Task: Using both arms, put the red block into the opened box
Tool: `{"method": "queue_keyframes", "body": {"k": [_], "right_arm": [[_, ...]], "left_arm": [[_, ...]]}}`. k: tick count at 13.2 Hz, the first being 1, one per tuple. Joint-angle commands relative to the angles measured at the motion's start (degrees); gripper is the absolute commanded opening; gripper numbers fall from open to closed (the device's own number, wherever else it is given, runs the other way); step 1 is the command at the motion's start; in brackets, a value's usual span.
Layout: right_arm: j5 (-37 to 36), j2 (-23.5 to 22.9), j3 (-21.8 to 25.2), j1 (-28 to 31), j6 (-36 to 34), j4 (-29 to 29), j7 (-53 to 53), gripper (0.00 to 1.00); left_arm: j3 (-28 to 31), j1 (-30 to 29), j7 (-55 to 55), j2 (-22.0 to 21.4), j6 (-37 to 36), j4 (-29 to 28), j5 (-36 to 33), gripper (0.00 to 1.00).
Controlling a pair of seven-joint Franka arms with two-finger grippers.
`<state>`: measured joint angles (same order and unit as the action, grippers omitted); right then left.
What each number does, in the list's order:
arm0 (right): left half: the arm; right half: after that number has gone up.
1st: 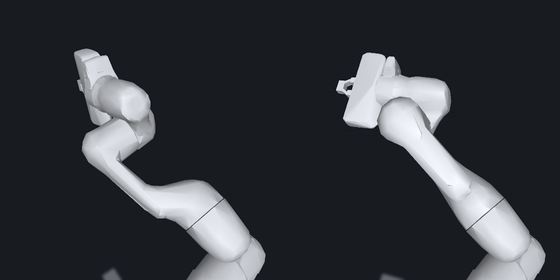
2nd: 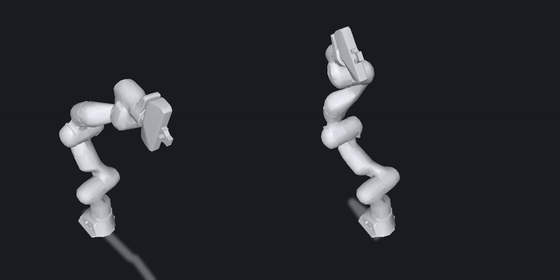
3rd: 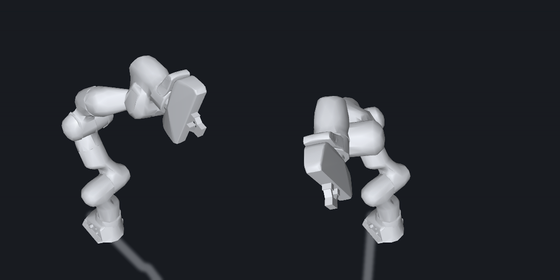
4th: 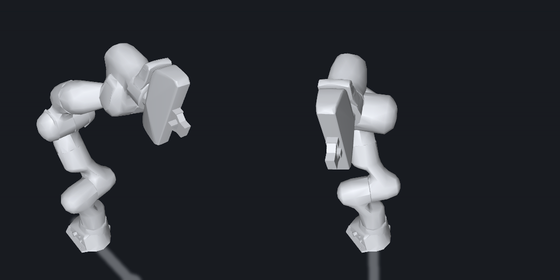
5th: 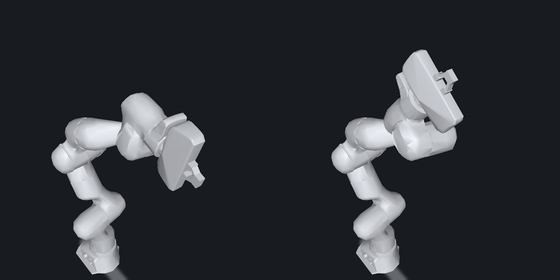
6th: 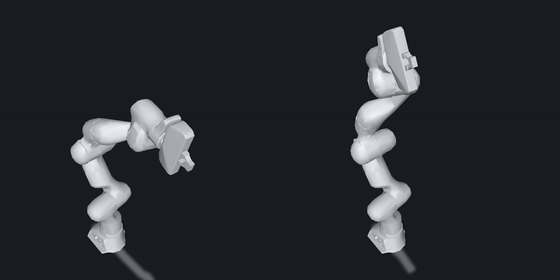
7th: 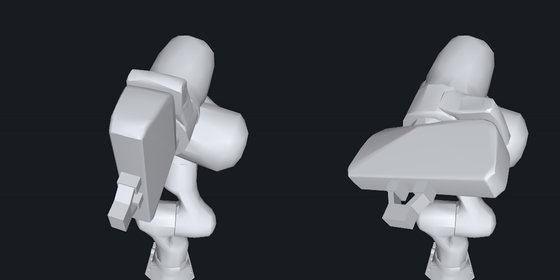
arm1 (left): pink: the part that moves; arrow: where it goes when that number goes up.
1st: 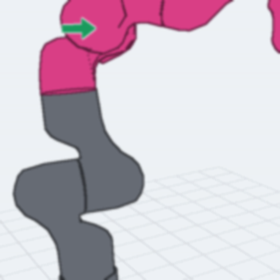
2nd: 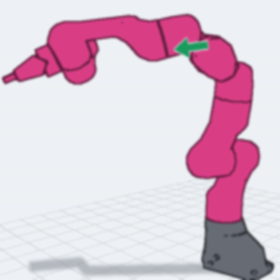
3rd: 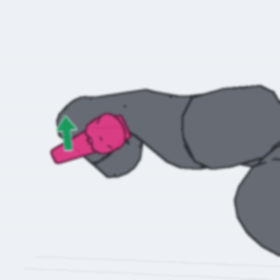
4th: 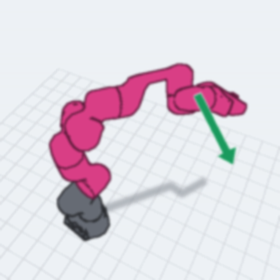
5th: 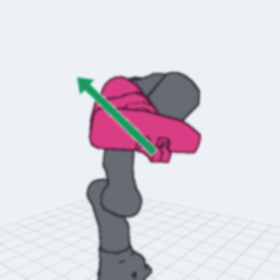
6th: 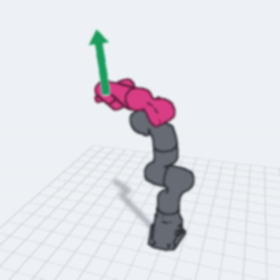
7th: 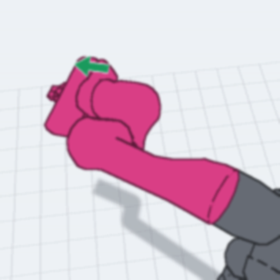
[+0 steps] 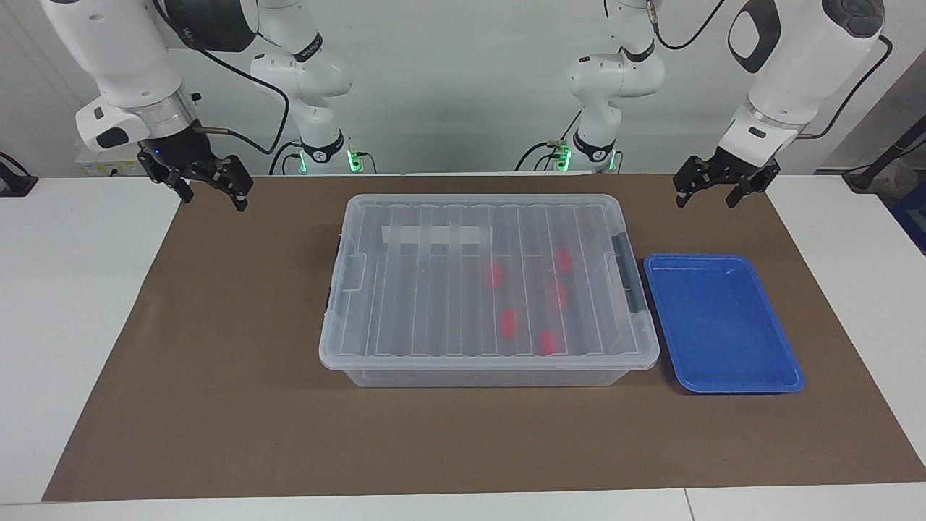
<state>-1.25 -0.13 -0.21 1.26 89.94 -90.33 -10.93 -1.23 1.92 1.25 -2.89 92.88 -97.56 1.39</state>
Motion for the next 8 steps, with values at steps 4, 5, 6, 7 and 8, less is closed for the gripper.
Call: {"method": "queue_keyframes", "body": {"k": [4, 5, 6, 7, 8], "right_arm": [[0.54, -0.22, -0.23, 0.23, -0.55, 0.24, 1.0, 1.0], [0.63, -0.22, -0.23, 0.23, -0.64, 0.24, 1.09, 1.0], [0.72, -0.14, -0.23, 0.23, -0.73, 0.15, 1.18, 1.0], [0.72, -0.14, -0.23, 0.23, -0.73, 0.06, 1.27, 1.0], [0.72, -0.14, -0.23, 0.23, -0.73, 0.15, 1.27, 1.0]], "left_arm": [[0.71, 0.19, 0.24, -1.15, 0.9, -1.23, -0.34, 1.0], [0.71, 0.19, 0.25, -1.15, 0.99, -1.23, -0.34, 1.0], [0.71, 0.28, 0.16, -1.15, 0.9, -1.23, -0.34, 1.0], [0.71, 0.19, 0.16, -1.15, 0.9, -1.23, -0.34, 1.0], [0.71, 0.19, 0.24, -1.24, 0.9, -1.14, -0.34, 1.0]]}}
